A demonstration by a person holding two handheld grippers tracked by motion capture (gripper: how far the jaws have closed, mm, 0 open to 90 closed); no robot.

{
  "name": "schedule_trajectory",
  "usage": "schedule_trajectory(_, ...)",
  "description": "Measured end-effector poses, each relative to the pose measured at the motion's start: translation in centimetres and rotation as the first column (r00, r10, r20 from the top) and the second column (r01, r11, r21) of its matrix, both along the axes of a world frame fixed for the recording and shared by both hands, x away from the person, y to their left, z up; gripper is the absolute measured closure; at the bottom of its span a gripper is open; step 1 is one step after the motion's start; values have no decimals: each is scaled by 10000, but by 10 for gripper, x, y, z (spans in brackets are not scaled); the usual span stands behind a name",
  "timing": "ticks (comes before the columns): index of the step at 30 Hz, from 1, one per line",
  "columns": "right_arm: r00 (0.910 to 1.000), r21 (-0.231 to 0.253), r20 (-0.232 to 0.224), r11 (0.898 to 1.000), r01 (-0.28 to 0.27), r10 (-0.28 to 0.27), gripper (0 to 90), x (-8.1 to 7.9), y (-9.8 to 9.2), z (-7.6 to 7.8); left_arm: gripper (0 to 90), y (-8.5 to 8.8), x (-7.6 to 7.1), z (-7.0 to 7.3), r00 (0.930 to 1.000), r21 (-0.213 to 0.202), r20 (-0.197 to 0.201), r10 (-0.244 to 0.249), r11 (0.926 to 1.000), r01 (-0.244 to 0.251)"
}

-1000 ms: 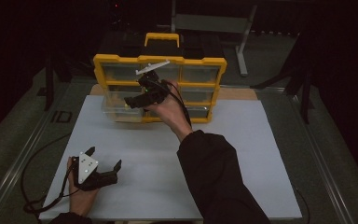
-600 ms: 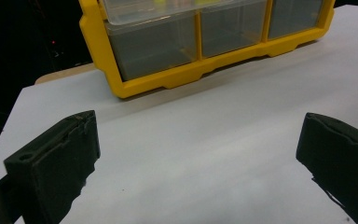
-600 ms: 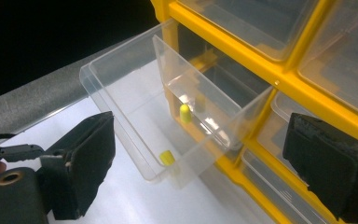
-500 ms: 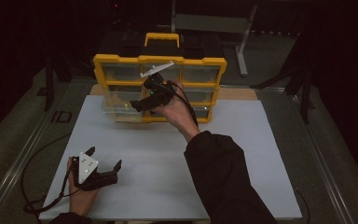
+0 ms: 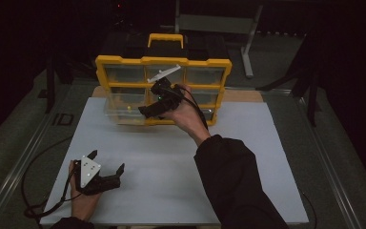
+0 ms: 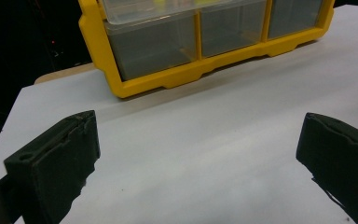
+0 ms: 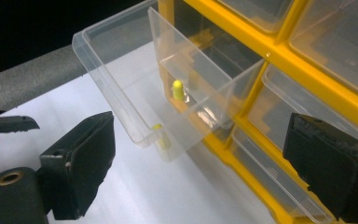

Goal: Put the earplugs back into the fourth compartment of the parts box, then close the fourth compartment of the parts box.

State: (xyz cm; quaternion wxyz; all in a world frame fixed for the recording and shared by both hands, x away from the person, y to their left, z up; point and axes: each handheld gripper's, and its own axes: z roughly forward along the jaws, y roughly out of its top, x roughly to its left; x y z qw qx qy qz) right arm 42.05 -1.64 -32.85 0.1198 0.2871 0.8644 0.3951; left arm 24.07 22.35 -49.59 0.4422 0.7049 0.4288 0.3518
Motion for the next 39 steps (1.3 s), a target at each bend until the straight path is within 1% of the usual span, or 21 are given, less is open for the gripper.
schedule_trajectory(7, 10000, -190, -55, 9998, -41, 40, 88, -1, -5, -4, 0, 0, 0, 0, 10000, 2, -5, -6, 10000, 6)
schedule_trajectory(18, 10000, -172, -5, 9998, -49, 49, 89, -5, -11, -12, 0, 0, 0, 0, 10000, -10, 12, 12, 10000, -12)
schedule_trajectory(19, 10000, -125, -56, 9999, -42, 41, 88, -6, -12, -13, 0, 0, 0, 0, 10000, -24, 23, 11, 10000, -11)
schedule_trajectory(28, 9998, -149, -110, 9998, -141, 139, 89, -12, -16, -27, 0, 0, 0, 0, 10000, -4, 10, 12, 10000, -12)
schedule_trajectory(39, 9990, -2, -436, 9999, -110, 110, 89, -17, -19, -43, 0, 0, 0, 0, 10000, 18, 4, -2, 10000, 2)
